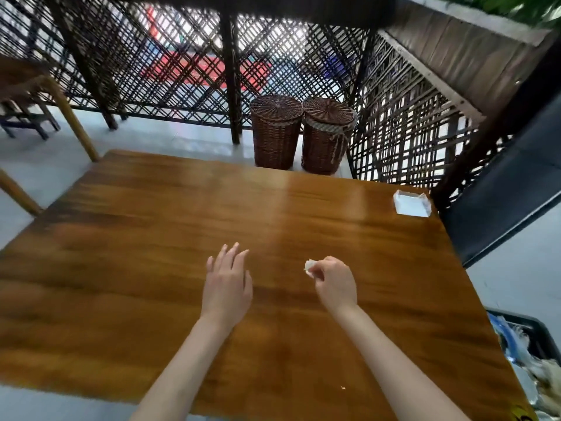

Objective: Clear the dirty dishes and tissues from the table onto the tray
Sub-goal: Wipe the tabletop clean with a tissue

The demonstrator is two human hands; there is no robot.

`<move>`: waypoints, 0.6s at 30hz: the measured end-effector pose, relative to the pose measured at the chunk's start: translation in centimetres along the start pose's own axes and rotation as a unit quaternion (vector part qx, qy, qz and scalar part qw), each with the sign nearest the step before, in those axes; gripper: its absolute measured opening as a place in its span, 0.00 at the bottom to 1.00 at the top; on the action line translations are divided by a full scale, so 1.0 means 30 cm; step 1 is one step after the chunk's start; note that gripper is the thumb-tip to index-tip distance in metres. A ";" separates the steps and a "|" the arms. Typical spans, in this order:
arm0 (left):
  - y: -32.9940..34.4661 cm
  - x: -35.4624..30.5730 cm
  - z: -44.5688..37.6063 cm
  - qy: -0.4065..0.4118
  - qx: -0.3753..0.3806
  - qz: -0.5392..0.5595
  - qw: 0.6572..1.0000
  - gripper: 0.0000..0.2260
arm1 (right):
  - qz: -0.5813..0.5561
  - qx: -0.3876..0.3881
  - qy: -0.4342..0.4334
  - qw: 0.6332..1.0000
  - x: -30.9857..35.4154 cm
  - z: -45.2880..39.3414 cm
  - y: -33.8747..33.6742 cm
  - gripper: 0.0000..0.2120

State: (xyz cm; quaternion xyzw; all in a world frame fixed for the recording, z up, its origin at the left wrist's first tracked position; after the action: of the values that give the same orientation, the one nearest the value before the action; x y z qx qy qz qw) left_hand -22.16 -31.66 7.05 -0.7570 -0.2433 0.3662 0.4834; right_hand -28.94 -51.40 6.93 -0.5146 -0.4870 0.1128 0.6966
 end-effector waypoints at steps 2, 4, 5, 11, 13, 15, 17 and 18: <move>0.062 0.075 -0.061 -0.004 0.004 0.007 1.000 0.20 | 0.006 0.003 -0.013 1.000 0.045 -0.085 0.097 0.10; 0.132 0.149 -0.126 -0.004 0.021 0.004 1.000 0.21 | 0.011 0.003 -0.016 1.000 0.084 -0.176 0.194 0.09; 0.167 0.183 -0.161 0.002 0.029 0.001 1.000 0.21 | 0.008 0.001 -0.016 1.000 0.103 -0.223 0.237 0.09; 0.353 0.349 -0.390 0.042 0.073 -0.011 0.996 0.23 | 0.006 -0.011 -0.006 1.000 0.186 -0.492 0.430 0.08; 0.404 0.385 -0.456 0.046 0.082 -0.009 0.996 0.24 | 0.018 -0.002 -0.006 1.000 0.199 -0.563 0.476 0.09; 0.453 0.408 -0.506 0.056 0.095 -0.002 0.994 0.24 | 0.036 0.019 -0.008 0.999 0.206 -0.619 0.514 0.10; 0.489 0.423 -0.536 0.066 0.111 0.000 0.992 0.24 | 0.054 0.041 -0.013 0.998 0.206 -0.649 0.540 0.11; 0.506 0.428 -0.547 0.069 0.116 0.000 0.991 0.24 | 0.062 0.047 -0.018 0.997 0.203 -0.657 0.550 0.12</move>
State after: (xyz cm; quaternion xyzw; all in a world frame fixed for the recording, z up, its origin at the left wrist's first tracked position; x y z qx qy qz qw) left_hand -1.11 -37.75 -6.51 -0.7195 -0.1654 0.3386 0.5834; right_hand -4.55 -52.02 -3.21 -0.5088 -0.4606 0.1875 0.7027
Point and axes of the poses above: each hand's wrist, its own z-axis away from the middle knuckle, its own y-axis out of the palm, x = y × z, the point moved 1 cm from there along -z, towards the middle knuckle, and after that the axes turned 12 degrees about y, right-handed, at the moved point
